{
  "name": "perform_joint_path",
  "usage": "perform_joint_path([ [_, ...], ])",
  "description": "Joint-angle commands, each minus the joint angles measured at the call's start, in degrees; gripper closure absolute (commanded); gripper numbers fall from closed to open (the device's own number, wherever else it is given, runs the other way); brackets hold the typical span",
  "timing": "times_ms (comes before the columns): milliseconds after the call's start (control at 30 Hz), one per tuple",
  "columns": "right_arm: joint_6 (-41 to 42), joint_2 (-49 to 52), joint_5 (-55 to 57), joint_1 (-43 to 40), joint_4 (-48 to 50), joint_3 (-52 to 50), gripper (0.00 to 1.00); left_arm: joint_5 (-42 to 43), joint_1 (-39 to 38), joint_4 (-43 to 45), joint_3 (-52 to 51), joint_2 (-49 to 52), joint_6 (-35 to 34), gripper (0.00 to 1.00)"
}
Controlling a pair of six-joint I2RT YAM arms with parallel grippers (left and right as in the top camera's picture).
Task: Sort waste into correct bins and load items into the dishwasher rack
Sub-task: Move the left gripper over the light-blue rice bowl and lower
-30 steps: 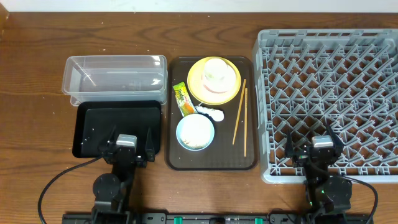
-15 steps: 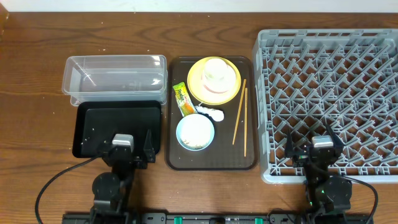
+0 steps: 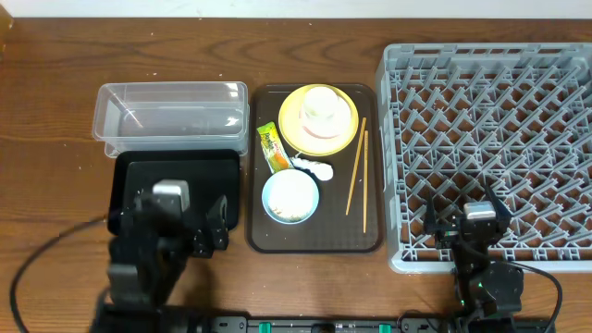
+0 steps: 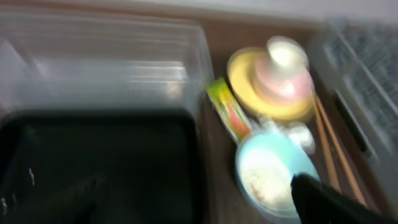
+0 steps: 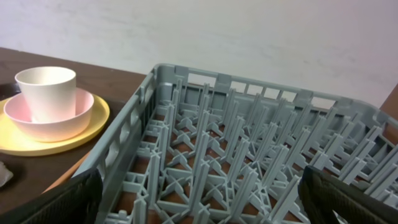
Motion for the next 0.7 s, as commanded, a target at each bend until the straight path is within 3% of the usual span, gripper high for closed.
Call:
perform_joint_path([
  [0,-0.24,-0.37,-0.20,-0.04,-0.28,-0.07,0.01,6.64,-0.24,-9.29,14.27,10.47,-0.44,0.05],
  [133,-0.24,-0.37,-0.20,-0.04,-0.28,-0.07,0.01,6.32,-0.24,-20.24,30.91,21.88,-0.31,0.04],
  [267,-0.24,-0.37,-0.20,-0.04,-0.28,-0.07,0.01,6.93,-0.24,-24.22,38.66,26.93,-0.48,0.02],
  [367,-0.24,-0.37,-0.20,-0.04,-0.28,-0.07,0.01,10.78,-0.24,-24.35,39.58,27.67,-0.48,0.02],
  [667,-0.24,-0.37,-0.20,-0.04,-0.28,-0.07,0.01,10.73,-0.24,-26.47,39.21,27.67,-3.96,0.00],
])
